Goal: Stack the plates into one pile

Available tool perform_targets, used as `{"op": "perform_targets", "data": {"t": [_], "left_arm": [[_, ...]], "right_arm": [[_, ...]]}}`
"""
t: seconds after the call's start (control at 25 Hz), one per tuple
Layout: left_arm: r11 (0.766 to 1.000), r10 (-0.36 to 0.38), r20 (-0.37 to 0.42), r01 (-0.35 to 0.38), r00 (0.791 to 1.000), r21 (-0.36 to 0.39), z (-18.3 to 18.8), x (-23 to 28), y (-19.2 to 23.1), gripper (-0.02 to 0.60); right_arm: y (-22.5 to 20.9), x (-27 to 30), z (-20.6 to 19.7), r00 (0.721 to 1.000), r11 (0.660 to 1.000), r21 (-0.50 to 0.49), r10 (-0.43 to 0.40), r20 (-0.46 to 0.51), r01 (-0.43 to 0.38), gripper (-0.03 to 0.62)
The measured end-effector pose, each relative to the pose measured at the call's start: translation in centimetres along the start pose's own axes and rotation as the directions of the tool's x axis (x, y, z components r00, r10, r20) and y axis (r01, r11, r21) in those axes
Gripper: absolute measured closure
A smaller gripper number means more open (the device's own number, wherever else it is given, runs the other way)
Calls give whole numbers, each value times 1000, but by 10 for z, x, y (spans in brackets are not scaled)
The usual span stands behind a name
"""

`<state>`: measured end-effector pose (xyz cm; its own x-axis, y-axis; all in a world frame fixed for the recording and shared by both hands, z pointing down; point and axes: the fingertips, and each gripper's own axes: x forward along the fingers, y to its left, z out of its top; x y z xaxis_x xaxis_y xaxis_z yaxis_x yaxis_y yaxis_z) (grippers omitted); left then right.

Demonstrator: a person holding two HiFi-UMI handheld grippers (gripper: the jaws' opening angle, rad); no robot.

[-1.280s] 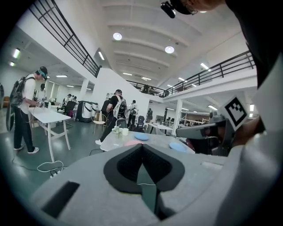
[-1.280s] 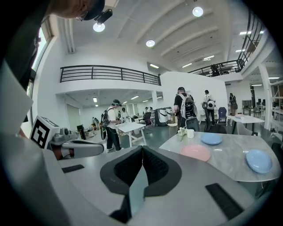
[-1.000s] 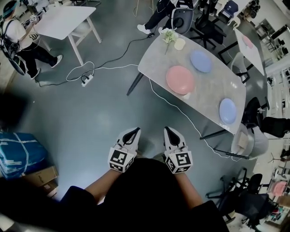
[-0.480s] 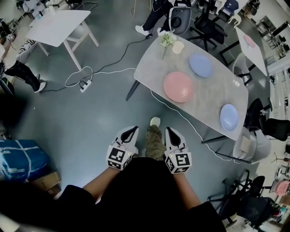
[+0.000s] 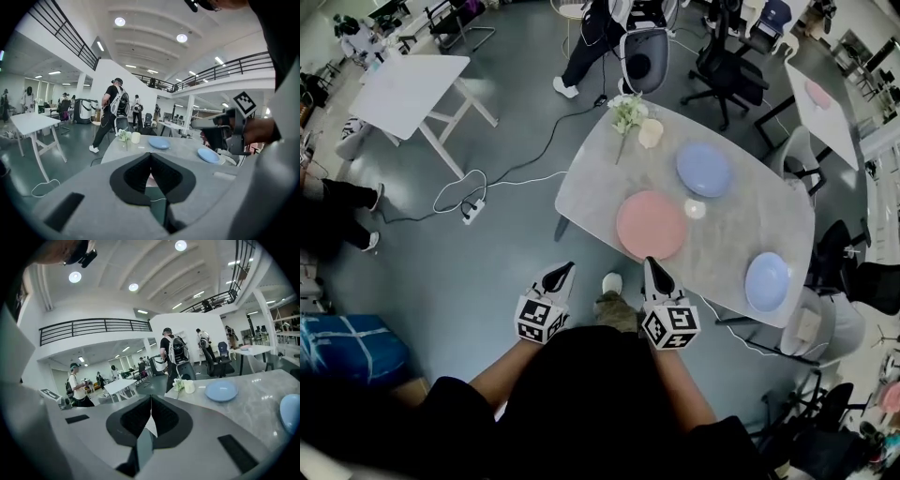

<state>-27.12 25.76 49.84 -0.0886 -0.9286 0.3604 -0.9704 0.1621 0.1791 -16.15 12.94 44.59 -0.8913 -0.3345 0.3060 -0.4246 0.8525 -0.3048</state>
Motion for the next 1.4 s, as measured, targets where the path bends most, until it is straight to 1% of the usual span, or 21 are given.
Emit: {"op": "perform_targets", "data": {"t": [0.12, 0.2, 0.28, 0.36, 0.52, 0.64, 0.76, 0.88, 1.12, 1.28, 1.4], "left_arm": [[1000, 10, -39, -10, 999, -22, -2, 33, 8, 566], [999, -5, -97, 1, 995, -37, -12, 61, 11, 565], [998, -30, -182, 18, 983, -67, -30, 88, 14, 566], [996, -50, -242, 29, 969, -89, -43, 111, 15, 566], [996, -62, -307, 39, 950, -81, -57, 154, 19, 565], [993, -89, -366, 54, 926, -104, -71, 182, 20, 566], [990, -82, -399, 28, 913, -140, -82, 212, 29, 565], [991, -72, -428, 16, 901, -133, -92, 230, 35, 565], [993, -68, -466, 14, 882, -119, -105, 256, 41, 563], [990, -90, -479, 28, 873, -137, -112, 270, 38, 561], [987, -95, -504, 14, 858, -162, -121, 280, 42, 557]], "right_arm": [[-32, 21, 3, 999, 999, -32, -13, -42, 12, 580], [-52, 34, 0, 996, 999, -39, -17, -87, 14, 582], [-72, 42, -5, 993, 999, -26, -28, -118, 26, 580], [-95, 47, -14, 988, 998, -16, -59, -144, 57, 580], [-148, 54, -38, 968, 989, -28, -146, -203, 143, 580], [-184, 62, -59, 948, 985, -20, -173, -266, 174, 580], [-216, 74, -75, 932, 981, -12, -189, -310, 195, 579], [-239, 83, -90, 915, 977, -17, -205, -348, 212, 579], [-271, 95, -112, 885, 969, -5, -226, -407, 245, 579], [-289, 93, -130, 853, 960, 4, -247, -459, 280, 577], [-296, 97, -147, 836, 958, 28, -236, -496, 286, 557]]}}
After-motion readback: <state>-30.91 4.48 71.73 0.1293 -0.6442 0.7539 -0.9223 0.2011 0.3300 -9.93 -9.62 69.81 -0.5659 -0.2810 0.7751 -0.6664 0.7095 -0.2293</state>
